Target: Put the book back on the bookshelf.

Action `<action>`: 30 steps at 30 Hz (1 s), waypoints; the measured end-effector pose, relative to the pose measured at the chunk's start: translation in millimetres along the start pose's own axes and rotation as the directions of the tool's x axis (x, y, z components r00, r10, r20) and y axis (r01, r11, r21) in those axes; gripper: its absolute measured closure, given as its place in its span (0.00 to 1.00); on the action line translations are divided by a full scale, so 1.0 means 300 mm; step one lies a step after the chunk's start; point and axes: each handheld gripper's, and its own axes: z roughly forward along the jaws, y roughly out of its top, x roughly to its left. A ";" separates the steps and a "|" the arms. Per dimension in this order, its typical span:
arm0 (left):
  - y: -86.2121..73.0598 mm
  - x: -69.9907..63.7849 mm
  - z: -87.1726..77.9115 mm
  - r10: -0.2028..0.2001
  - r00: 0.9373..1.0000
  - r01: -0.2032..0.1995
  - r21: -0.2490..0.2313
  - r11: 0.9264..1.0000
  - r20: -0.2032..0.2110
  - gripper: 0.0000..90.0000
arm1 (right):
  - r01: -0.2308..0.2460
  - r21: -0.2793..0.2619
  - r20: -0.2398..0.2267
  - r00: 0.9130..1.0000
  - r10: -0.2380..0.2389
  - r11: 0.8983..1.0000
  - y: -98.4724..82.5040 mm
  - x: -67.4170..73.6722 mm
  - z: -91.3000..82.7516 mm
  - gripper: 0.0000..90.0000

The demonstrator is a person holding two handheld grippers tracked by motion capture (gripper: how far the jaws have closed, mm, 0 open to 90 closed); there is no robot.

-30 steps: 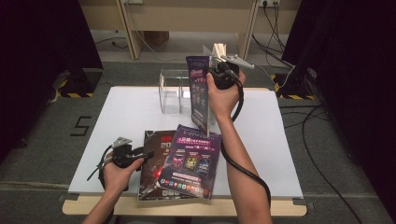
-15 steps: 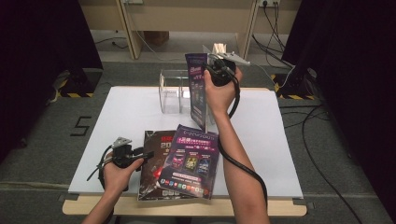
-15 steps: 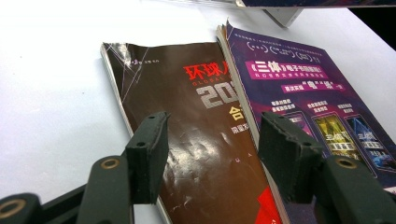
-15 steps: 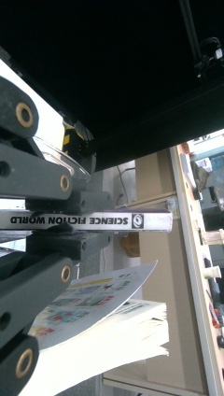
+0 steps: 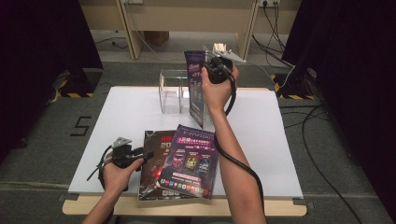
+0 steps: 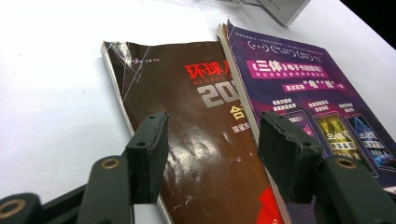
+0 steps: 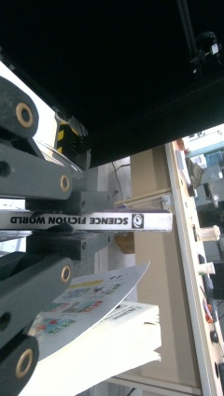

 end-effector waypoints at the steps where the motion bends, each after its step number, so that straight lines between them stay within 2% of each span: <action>1: 0.000 0.000 0.000 0.001 1.000 -0.001 0.000 1.000 0.000 0.47 | 0.000 -0.002 0.003 1.000 0.000 1.000 0.000 0.000 0.003 0.92; 22: 0.002 0.007 -0.005 -0.004 1.000 0.004 -0.003 1.000 -0.003 0.48 | 0.008 -0.016 0.021 1.000 -0.008 1.000 -0.007 0.013 0.074 0.92; 30: 0.004 0.011 -0.009 -0.007 1.000 0.007 -0.007 1.000 -0.001 0.48 | 0.028 -0.026 0.037 0.999 -0.027 0.999 -0.012 0.018 0.103 0.92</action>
